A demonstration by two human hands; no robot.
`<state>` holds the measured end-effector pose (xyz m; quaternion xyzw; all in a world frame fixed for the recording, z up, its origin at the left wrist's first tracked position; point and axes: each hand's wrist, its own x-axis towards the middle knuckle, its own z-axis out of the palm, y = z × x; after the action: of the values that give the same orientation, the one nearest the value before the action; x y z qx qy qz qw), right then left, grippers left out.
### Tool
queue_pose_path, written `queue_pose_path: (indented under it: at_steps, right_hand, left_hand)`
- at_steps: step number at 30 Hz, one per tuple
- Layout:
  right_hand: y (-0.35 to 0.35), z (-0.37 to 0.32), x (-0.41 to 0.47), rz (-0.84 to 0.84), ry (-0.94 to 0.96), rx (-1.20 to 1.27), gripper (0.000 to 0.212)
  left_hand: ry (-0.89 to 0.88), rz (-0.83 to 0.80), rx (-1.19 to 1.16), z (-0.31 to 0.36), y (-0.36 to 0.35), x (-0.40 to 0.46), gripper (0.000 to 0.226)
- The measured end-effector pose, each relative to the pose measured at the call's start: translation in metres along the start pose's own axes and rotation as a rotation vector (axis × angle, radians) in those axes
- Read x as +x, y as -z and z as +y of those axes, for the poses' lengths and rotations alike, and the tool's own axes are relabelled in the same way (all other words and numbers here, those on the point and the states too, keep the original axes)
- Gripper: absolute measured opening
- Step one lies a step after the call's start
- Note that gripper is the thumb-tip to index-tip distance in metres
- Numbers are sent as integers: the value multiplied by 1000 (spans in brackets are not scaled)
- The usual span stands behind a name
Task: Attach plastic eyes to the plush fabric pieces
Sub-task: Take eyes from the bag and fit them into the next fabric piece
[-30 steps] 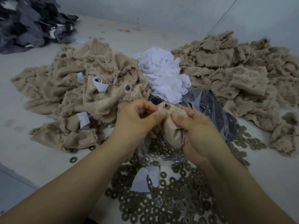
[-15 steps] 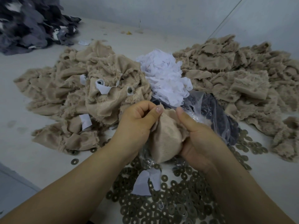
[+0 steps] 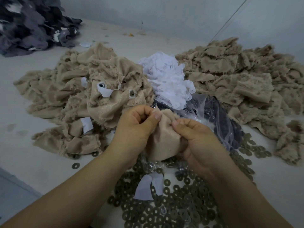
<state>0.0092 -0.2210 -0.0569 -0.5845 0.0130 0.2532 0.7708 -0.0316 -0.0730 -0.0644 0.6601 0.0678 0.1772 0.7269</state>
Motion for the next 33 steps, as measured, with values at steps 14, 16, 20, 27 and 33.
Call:
queue_pose_path:
  at_steps: [14, 16, 20, 27, 33]
  right_hand:
    - [21, 22, 17, -19, 451, -1665, 32]
    - [20, 24, 19, 27, 460, -1692, 31]
    - [20, 25, 21, 63, 438, -1732, 25]
    - [19, 17, 20, 129, 296, -1775, 26]
    - [17, 23, 18, -73, 529, -1776, 53]
  left_hand:
    - [-71, 56, 45, 5, 21, 7, 20]
    - [-61, 52, 40, 1, 20, 6, 17]
    - [-31, 50, 36, -1, 18, 5, 18]
    - [-33, 73, 45, -1, 18, 7, 19]
    - [-34, 98, 48, -2, 21, 8, 19]
